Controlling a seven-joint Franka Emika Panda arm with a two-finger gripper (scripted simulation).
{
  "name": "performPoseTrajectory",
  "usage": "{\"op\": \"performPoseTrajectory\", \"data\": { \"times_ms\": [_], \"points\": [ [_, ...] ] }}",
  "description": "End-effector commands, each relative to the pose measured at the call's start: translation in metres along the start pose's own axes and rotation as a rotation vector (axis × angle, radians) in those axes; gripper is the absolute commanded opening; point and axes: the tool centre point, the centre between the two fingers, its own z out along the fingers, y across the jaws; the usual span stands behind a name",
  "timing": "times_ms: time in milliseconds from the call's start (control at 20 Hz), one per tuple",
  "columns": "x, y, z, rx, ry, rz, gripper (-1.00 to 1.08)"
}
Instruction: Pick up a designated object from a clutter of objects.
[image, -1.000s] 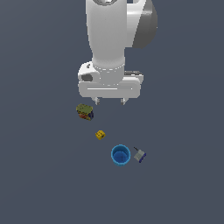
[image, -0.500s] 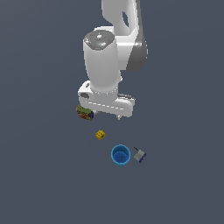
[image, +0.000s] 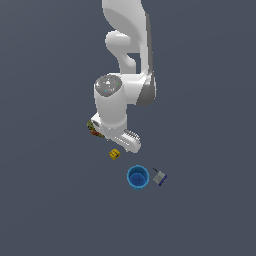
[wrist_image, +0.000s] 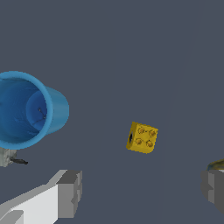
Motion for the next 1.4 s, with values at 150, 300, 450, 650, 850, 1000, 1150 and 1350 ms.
{"op": "performPoseTrajectory", "data": {
  "times_ms": [150, 300, 450, 650, 850, 1000, 1150, 1350],
  "points": [
    [0.002, 0.013, 0.035, -0.008, 0.007, 0.133, 1.0],
    [0.002, 0.019, 0.048, -0.012, 0.009, 0.182, 1.0],
    [0.002, 0.023, 0.057, -0.015, 0.012, 0.215, 1.0],
    [0.002, 0.025, 0.062, -0.017, 0.013, 0.235, 1.0],
    [0.002, 0.025, 0.062, -0.017, 0.012, 0.231, 1.0],
    [0.002, 0.025, 0.069, -0.017, 0.012, 0.232, 1.0],
    [0.001, 0.026, 0.08, -0.017, 0.013, 0.233, 1.0],
    [0.001, 0.026, 0.099, -0.017, 0.013, 0.235, 1.0]
  ]
}}
